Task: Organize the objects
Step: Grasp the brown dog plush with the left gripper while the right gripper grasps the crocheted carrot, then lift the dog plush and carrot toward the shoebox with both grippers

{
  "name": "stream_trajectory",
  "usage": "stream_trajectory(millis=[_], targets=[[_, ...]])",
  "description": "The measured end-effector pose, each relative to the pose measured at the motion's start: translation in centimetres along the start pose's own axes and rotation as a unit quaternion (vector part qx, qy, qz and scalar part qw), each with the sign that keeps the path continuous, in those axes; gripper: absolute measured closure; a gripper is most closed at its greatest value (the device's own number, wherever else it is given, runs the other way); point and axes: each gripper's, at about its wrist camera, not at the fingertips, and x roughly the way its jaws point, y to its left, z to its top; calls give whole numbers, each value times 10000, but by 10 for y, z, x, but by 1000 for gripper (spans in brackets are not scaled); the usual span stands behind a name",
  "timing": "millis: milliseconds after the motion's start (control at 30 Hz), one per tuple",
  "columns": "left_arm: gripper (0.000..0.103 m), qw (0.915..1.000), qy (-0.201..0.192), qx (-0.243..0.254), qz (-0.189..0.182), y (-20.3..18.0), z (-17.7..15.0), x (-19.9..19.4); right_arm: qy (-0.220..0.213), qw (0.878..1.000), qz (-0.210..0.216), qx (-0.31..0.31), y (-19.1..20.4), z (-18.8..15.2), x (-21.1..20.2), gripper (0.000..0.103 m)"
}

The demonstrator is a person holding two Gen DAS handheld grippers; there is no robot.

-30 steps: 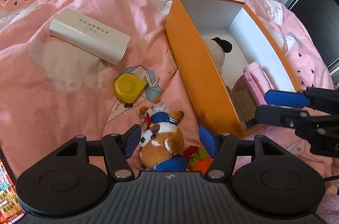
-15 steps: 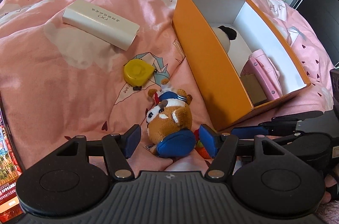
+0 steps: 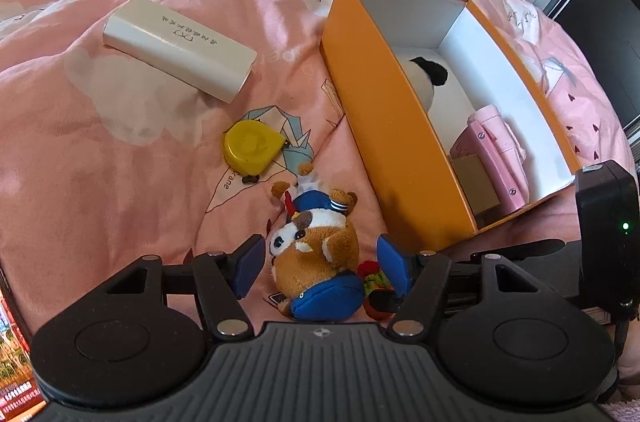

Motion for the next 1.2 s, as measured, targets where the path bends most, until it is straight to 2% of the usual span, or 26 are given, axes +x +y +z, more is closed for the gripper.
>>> stream_trajectory(millis=[200,300,533,600,667,767,900,1033,1200], targets=[[28,9982,461,386,27,-15,15,24,42,9997,151,163,-9,-1,3,65],[28,9962,605,598,157,-24,19,36,74,9993,266,251,-14,-2,5,63],[28,9867,819,1181,764,-37,17,55,139,9985,428,300,-19,-2,12,60],[32,9823,906,1336,951,-34,15,60,153,9984,453,309,-19,-2,13,60],[41,9767,989,1480,1201,-29,12,64,183,9979,506,355,-22,-2,14,59],[45,9823,945,1291,975,-18,9,62,197,9973,561,421,-24,-3,16,60],[48,9880,740,1008,911,-13,6,52,113,9978,564,342,-22,-6,11,61],[50,9938,397,639,815,-9,1,33,-37,9981,572,210,-17,-9,-2,62],[50,9987,6,180,471,-2,0,4,-301,9972,677,17,-11,-15,-32,62]])
